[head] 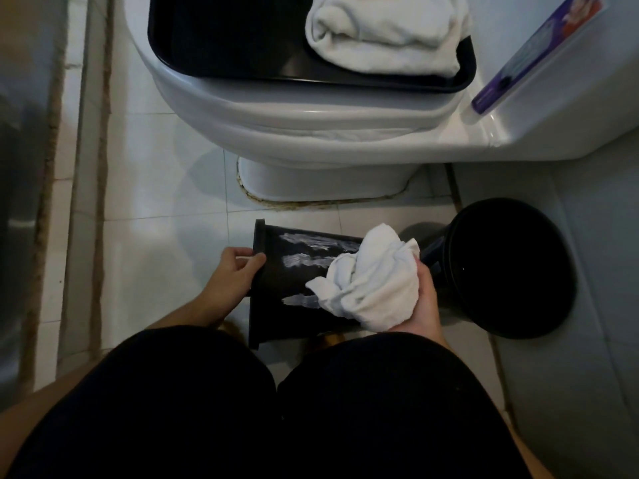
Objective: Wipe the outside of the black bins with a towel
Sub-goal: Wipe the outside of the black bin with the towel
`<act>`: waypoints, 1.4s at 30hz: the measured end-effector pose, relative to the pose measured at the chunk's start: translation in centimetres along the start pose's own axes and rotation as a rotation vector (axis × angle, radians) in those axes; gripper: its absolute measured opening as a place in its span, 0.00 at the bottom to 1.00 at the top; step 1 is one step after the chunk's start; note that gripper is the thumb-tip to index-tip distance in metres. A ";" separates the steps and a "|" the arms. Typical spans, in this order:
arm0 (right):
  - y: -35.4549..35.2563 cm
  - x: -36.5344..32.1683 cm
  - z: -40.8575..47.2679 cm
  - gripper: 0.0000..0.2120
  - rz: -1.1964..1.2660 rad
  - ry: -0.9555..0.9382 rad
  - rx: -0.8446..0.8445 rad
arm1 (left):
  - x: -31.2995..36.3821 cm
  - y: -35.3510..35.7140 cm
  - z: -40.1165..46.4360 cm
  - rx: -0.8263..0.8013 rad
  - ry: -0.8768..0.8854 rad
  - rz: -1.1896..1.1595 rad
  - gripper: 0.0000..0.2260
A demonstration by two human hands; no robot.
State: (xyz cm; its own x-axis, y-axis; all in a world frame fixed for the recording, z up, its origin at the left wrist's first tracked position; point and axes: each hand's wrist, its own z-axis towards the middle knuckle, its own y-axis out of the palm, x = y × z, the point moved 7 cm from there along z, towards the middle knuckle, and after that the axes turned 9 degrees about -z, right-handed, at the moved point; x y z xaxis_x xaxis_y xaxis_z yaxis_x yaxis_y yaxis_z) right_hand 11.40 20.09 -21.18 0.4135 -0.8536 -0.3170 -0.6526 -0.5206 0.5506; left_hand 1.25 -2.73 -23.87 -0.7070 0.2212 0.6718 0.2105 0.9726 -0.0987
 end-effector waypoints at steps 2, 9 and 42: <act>-0.4 -0.1 0.3 0.28 -0.037 -0.016 0.055 | 1.7 -1.1 -0.3 0.111 0.172 0.207 0.18; 3.5 -0.4 0.6 0.21 -0.092 -0.036 -0.055 | 10.1 5.5 -4.0 -0.475 0.473 0.309 0.14; 12.8 -9.2 -10.2 0.17 -0.937 -0.274 0.064 | 16.1 4.4 -13.2 0.068 0.332 -0.098 0.10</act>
State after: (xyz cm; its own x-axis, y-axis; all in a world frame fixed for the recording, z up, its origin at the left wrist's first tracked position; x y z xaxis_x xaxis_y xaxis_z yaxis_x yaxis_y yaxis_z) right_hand 5.72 21.48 -3.34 0.6256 -0.0644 -0.7774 -0.1714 -0.9836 -0.0565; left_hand -0.31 4.19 -3.80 -0.4611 0.1024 0.8814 0.0998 0.9930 -0.0632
